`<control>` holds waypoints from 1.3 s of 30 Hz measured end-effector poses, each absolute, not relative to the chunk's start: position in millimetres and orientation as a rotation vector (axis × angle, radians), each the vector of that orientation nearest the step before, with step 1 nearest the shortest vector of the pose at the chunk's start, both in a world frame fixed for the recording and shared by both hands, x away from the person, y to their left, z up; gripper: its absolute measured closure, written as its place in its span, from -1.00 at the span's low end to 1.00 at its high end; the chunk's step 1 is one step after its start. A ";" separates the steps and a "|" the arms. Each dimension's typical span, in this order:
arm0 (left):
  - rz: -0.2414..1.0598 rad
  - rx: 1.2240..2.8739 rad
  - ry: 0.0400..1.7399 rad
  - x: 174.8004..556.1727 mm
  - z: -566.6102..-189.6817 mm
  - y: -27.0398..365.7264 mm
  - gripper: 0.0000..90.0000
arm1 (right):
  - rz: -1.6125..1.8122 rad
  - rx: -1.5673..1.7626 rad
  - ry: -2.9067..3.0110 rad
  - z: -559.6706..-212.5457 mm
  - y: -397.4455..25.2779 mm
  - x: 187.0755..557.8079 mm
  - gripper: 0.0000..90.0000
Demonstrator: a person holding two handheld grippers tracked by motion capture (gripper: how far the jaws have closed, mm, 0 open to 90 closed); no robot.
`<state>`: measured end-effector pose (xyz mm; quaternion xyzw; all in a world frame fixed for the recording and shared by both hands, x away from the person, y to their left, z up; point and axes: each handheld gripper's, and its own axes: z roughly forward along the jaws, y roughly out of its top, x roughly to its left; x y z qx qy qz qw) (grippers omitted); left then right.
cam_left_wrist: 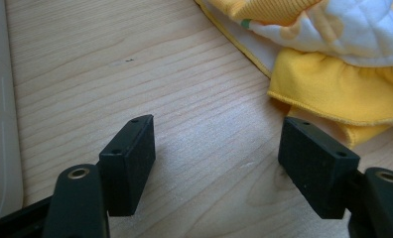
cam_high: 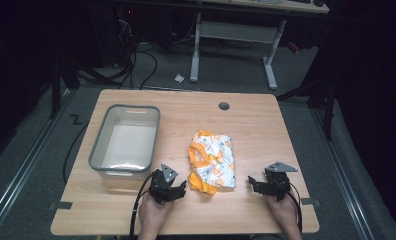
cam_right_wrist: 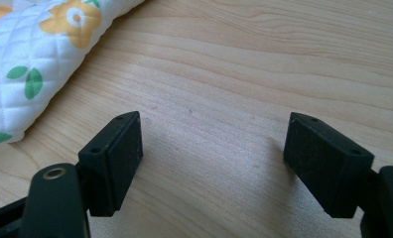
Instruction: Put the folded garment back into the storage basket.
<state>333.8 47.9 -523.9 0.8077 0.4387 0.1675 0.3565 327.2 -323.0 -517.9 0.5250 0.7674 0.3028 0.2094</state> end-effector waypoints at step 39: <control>0.273 2.007 1.054 334.2 -491.1 44.2 -0.45 | 0.841 1.461 2.133 -517.8 -322.9 327.7 -0.48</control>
